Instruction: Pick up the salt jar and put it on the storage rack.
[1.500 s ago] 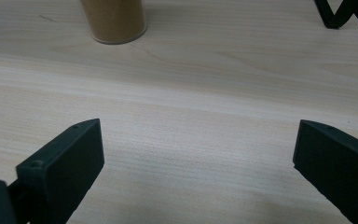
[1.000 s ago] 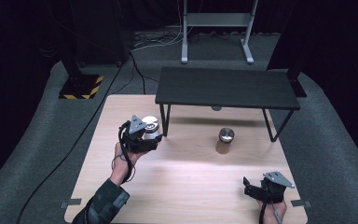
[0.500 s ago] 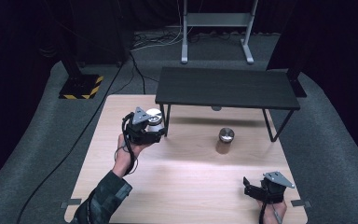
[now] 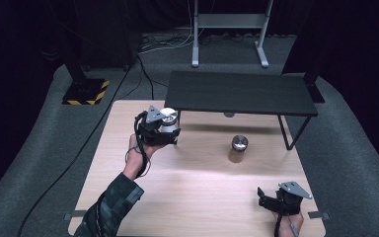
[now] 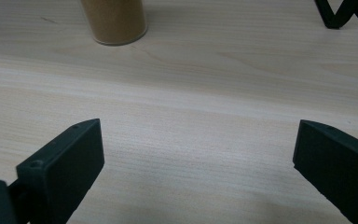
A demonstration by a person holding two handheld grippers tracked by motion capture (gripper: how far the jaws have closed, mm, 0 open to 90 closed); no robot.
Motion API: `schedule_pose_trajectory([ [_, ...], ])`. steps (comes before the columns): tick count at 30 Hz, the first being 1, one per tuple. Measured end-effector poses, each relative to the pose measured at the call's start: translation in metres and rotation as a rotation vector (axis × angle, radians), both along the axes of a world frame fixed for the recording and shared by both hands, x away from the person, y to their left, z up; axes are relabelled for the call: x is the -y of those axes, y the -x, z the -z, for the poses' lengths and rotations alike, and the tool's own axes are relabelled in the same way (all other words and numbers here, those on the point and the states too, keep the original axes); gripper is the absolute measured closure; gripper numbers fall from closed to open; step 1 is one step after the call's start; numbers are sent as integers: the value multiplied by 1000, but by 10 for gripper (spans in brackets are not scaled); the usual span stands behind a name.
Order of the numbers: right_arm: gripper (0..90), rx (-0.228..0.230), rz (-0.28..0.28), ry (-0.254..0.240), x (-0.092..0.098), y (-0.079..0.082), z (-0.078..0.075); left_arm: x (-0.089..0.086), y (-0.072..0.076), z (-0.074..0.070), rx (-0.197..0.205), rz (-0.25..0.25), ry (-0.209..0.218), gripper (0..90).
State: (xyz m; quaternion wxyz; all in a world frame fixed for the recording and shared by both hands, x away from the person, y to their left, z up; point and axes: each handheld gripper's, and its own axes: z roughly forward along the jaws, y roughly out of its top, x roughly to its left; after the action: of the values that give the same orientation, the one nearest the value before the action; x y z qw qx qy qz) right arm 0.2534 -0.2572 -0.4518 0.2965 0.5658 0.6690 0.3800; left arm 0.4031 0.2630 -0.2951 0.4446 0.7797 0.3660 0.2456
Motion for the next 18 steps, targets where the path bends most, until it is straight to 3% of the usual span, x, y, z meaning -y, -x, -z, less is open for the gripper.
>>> schedule_pose_trajectory([
  [18, 7, 1, -1, -3, 0, 0, 0, 3, -12, -25, 16, 9, 0, 309],
])
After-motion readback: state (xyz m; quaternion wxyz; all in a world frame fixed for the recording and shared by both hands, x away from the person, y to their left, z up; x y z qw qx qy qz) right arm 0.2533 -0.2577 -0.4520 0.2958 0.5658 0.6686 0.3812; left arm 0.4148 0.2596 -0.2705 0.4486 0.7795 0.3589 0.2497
